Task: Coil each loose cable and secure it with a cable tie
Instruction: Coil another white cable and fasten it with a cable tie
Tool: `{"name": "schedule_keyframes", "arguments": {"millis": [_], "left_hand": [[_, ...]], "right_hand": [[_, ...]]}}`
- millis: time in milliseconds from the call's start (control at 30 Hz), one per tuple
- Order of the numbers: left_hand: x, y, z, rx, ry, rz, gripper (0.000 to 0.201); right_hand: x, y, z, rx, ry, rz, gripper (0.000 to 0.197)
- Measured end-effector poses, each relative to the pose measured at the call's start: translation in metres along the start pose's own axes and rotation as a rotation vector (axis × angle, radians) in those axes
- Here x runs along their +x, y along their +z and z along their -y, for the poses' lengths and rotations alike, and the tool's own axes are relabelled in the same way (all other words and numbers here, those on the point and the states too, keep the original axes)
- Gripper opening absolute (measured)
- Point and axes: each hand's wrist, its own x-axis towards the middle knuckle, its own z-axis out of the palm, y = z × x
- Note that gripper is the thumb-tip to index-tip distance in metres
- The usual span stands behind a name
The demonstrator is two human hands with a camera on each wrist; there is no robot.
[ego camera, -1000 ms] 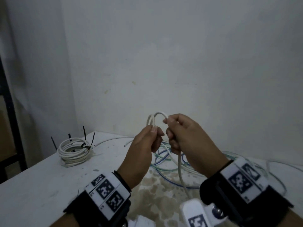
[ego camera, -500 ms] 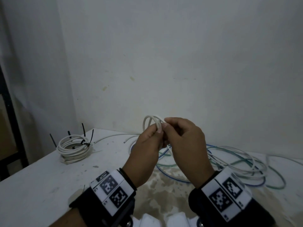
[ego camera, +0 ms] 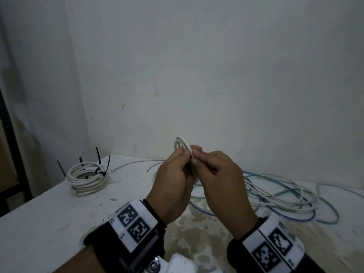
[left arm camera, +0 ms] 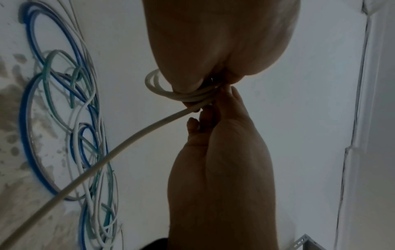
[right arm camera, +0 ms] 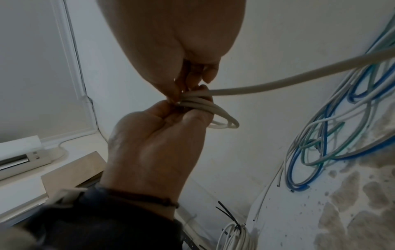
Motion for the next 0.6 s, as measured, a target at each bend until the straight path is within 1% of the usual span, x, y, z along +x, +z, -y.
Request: {"name": "schedule_keyframes", "arguments": {"millis": [100, 167, 200, 300, 333, 367, 433, 467, 533, 600], "left_hand": [[0.000, -0.003, -0.001, 0.050, 0.006, 0.014, 0.032], [0.001, -0.004, 0.002, 0.195, 0.060, 0.033, 0.032], [0.001, -0.005, 0.003, 0.289, 0.090, 0.031, 0.032], [0.001, -0.007, 0.002, 0.562, 0.168, 0.033, 0.034], [0.000, -0.006, 0.002, 0.617, 0.196, 0.059, 0.033], [-0.002, -0.004, 0.001, 0.666, 0.227, 0.096, 0.032], [-0.004, -0.003, 0.002, 0.762, 0.293, 0.179, 0.032], [-0.004, -0.003, 0.004, 0.800, 0.331, 0.217, 0.030], [-0.002, -0.005, 0.007, 0.876, 0.419, 0.262, 0.030], [-0.001, -0.006, 0.010, 0.964, 0.513, 0.283, 0.031]], "right_hand": [[-0.001, -0.002, -0.002, -0.028, 0.018, 0.027, 0.021], [-0.002, -0.004, -0.001, -0.013, 0.036, 0.040, 0.021], [-0.002, -0.005, -0.001, -0.009, 0.040, 0.023, 0.020], [0.001, -0.009, 0.001, 0.018, 0.089, -0.093, 0.011], [0.003, -0.011, 0.001, 0.008, 0.104, -0.078, 0.007], [0.005, -0.013, 0.002, -0.005, 0.121, -0.019, 0.003], [0.008, -0.015, 0.003, 0.022, 0.154, 0.122, 0.014], [0.008, -0.015, 0.003, 0.068, 0.181, 0.158, 0.018], [0.005, -0.018, 0.005, 0.184, 0.229, 0.154, 0.020], [0.003, -0.019, 0.005, 0.272, 0.255, 0.114, 0.021]]}}
